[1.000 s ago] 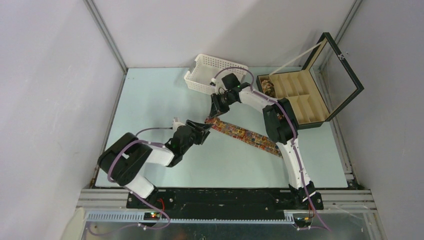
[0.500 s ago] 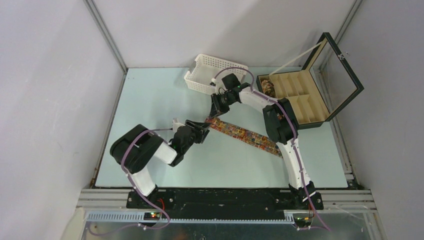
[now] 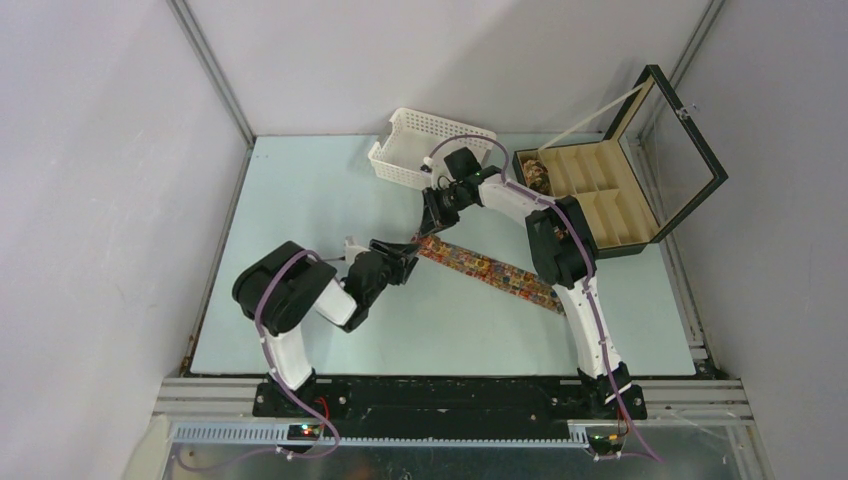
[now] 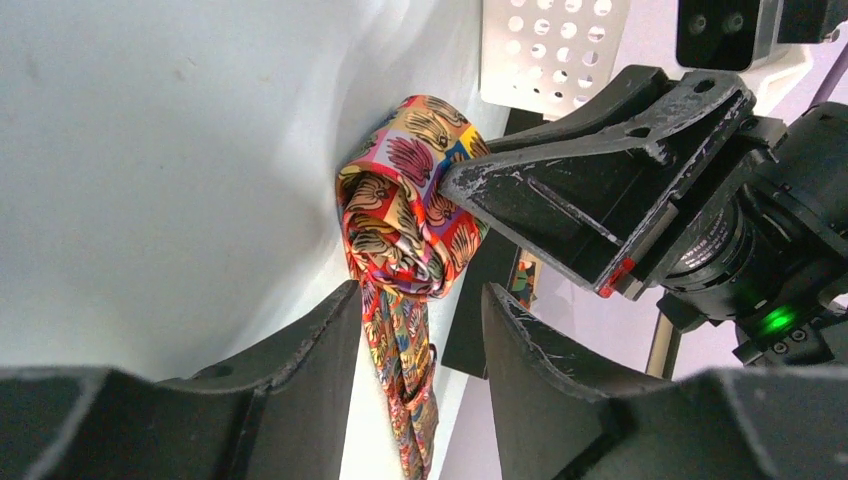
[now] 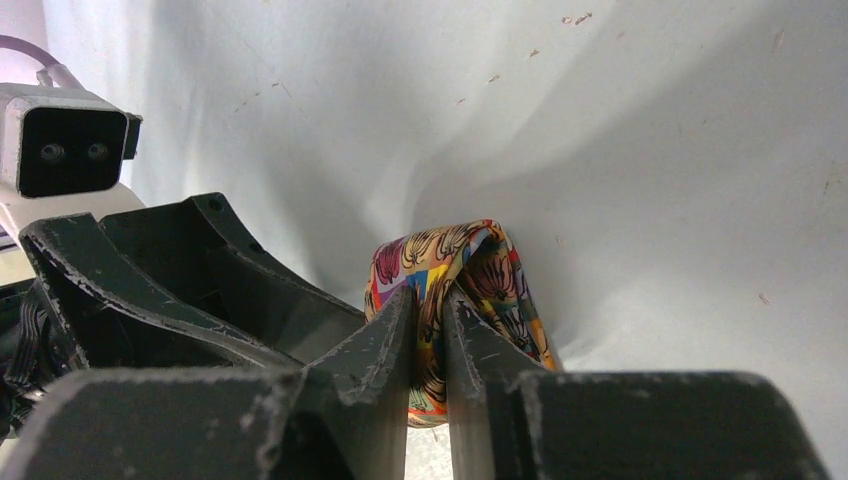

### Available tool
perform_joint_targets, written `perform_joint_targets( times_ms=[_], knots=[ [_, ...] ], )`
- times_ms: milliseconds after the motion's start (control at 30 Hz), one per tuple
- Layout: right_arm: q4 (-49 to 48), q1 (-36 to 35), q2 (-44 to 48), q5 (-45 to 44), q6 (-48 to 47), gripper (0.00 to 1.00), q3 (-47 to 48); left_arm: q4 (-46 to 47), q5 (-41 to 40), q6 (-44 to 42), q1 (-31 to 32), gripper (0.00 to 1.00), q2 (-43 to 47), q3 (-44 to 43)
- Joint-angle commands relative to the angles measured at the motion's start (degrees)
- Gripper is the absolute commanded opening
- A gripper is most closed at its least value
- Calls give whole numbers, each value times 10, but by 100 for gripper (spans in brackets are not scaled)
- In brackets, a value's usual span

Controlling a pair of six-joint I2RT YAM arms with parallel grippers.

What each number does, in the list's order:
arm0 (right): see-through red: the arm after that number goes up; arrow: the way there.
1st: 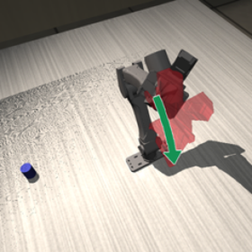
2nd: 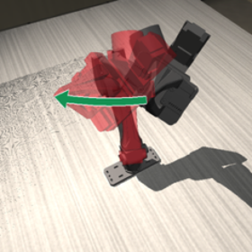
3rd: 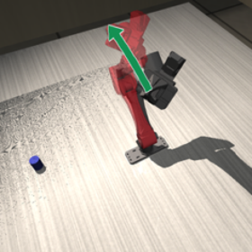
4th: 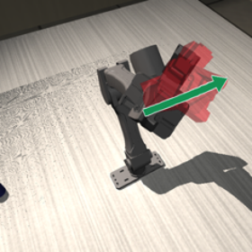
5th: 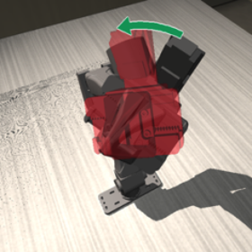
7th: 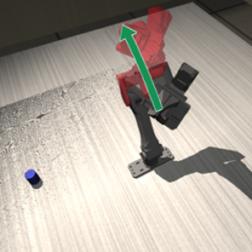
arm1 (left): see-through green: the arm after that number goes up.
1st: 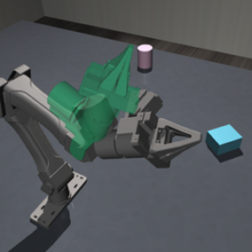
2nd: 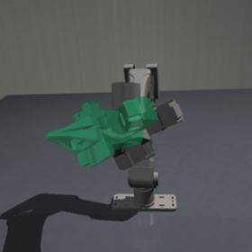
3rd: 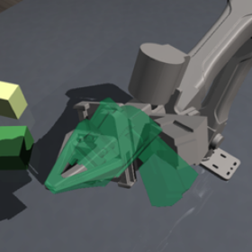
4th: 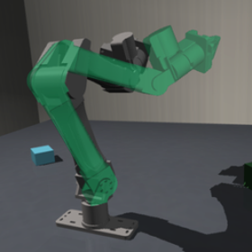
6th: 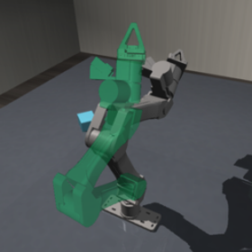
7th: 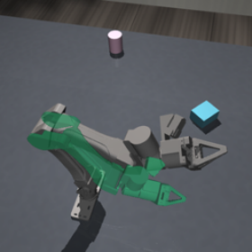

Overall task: Roll the ties
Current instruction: Roll the tie at the center of the board.

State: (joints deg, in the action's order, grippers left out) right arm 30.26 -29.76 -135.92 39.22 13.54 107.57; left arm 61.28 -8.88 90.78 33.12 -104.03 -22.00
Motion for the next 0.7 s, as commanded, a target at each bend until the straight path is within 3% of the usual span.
perform_joint_targets(
  times_ms=[0,667],
  knots=[
    [-12,1,40,-1,-1,19,0,41,-13,12,-10,51,-15,-16],
    [-9,2,42,1,-1,21,0,55,-2,14,-20,50,-46,-40]
  ],
)
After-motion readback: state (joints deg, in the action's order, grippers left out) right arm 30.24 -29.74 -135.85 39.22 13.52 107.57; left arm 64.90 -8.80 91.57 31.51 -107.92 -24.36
